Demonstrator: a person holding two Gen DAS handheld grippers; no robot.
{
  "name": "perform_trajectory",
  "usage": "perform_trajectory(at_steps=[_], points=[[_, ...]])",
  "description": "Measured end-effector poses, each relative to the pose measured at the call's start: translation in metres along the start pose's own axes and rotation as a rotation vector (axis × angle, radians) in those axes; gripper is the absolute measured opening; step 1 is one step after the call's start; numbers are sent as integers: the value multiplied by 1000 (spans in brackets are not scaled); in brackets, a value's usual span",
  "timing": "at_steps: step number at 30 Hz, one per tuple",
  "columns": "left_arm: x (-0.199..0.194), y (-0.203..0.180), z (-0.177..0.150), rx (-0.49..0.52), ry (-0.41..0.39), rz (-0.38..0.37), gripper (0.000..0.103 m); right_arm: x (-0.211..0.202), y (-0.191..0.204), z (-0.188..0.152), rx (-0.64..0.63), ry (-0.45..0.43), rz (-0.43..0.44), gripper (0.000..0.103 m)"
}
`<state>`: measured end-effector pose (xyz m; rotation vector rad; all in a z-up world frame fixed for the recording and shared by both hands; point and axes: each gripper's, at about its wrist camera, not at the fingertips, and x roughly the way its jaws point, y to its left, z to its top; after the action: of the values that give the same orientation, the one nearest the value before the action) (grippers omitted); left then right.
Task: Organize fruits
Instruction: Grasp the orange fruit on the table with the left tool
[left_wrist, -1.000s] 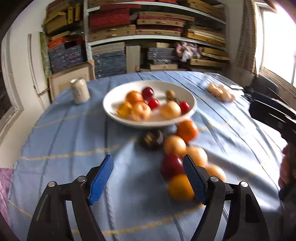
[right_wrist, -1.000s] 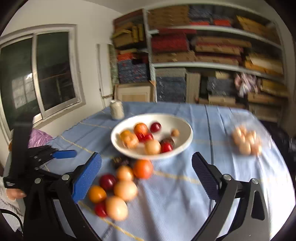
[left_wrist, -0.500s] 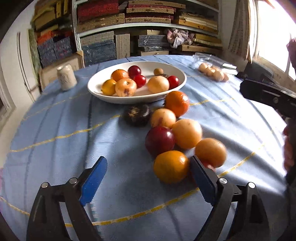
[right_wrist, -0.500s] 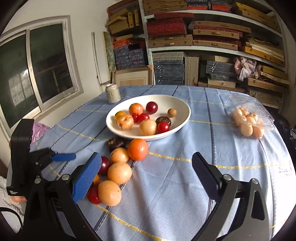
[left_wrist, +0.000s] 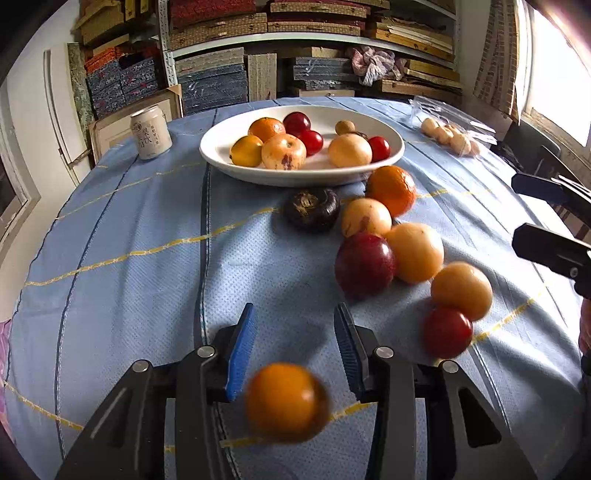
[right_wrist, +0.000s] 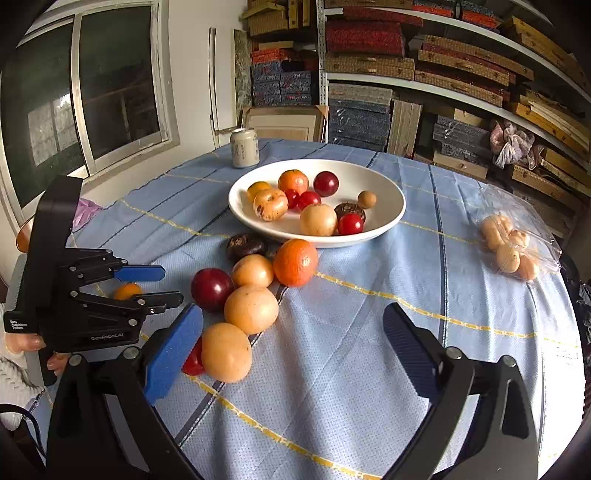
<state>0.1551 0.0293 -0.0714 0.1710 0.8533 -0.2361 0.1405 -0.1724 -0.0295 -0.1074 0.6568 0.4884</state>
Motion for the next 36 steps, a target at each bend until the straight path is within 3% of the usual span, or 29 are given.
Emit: perform_trajectory(at_steps=[4, 7, 10, 15, 18, 19, 22, 29, 36], points=[[-5, 0, -3, 20, -9, 12, 48, 1, 0, 0, -6, 7, 4, 96], [-18, 18, 2, -68, -64, -13, 56, 0, 0, -1, -6, 7, 5, 96], [-24, 33, 1, -130, -51, -32, 57, -1, -1, 0, -3, 5, 13, 96], [-42, 35, -28, -120, -2, -31, 58, -1, -1, 1, 0, 5, 18, 96], [-56, 26, -49, -102, -17, -22, 72, -3, 0, 1, -1, 0, 24, 96], [-59, 24, -53, -98, -22, -21, 72, -2, 1, 1, -1, -1, 26, 96], [-68, 14, -68, -70, -38, 9, 72, 0, 2, 0, -4, 7, 27, 96], [-74, 0, -81, -45, -23, -4, 70, 2, 2, -1, -2, 13, 30, 96], [-81, -8, -99, -18, 16, -22, 46, 2, 1, 0, 2, 5, 31, 96]])
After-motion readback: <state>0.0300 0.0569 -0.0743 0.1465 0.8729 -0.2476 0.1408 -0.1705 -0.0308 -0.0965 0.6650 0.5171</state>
